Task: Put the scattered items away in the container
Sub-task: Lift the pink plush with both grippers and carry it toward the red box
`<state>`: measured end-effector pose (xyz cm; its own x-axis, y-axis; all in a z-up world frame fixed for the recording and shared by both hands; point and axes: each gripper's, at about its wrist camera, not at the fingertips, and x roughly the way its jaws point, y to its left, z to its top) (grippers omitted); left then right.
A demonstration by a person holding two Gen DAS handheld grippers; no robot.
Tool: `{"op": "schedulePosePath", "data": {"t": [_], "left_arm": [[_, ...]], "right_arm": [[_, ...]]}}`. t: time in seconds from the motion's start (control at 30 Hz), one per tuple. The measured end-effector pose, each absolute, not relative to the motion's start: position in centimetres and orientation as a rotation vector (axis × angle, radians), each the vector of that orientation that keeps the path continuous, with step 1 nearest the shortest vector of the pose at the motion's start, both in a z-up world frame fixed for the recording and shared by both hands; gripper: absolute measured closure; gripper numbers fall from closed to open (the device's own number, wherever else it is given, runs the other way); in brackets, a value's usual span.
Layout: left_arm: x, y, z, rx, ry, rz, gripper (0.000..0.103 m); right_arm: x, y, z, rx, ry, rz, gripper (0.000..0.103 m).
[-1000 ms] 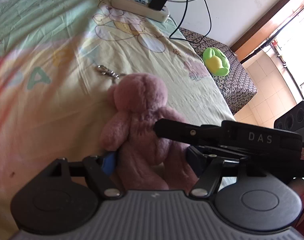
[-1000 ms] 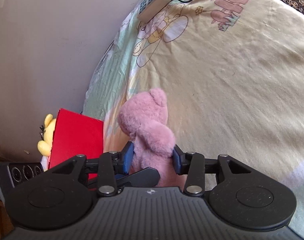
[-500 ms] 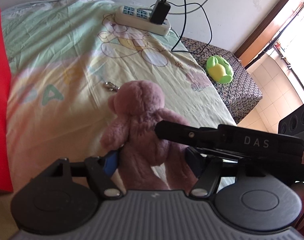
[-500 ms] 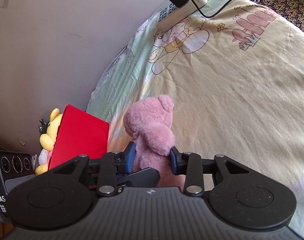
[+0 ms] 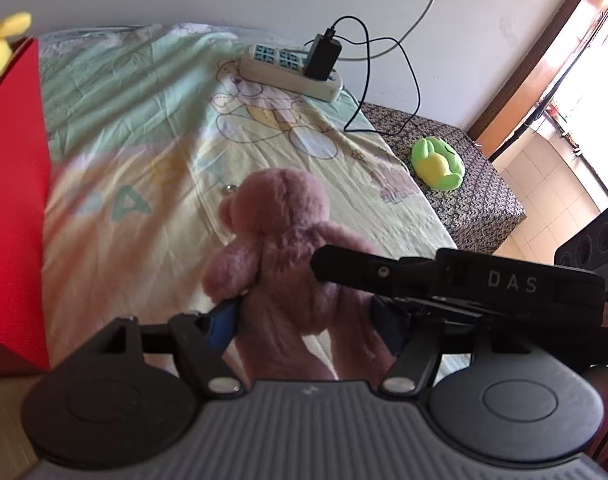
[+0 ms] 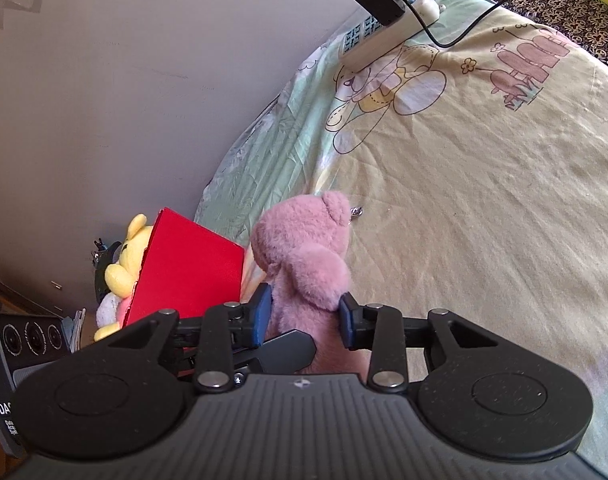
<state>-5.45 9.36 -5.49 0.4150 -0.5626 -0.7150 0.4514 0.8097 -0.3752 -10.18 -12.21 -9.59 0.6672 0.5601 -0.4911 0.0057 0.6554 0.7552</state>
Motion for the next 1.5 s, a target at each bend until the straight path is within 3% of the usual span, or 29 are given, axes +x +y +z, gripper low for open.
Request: {"op": "schedulePosePath", "data": {"t": [0.97, 1.5], "left_arm": [[-7.9, 20.4, -0.3, -0.090, 0.740, -0.700, 0.034], [-7.7, 21.6, 2.0, -0.085, 0.632, -0.767, 0.034]], "right_arm": [[-13.0, -2.0, -4.7, 0.813, 0.611, 0.345, 0.067], [-14.0, -0.7, -2.3, 0.789, 0.484, 0.313, 0.068]]}}
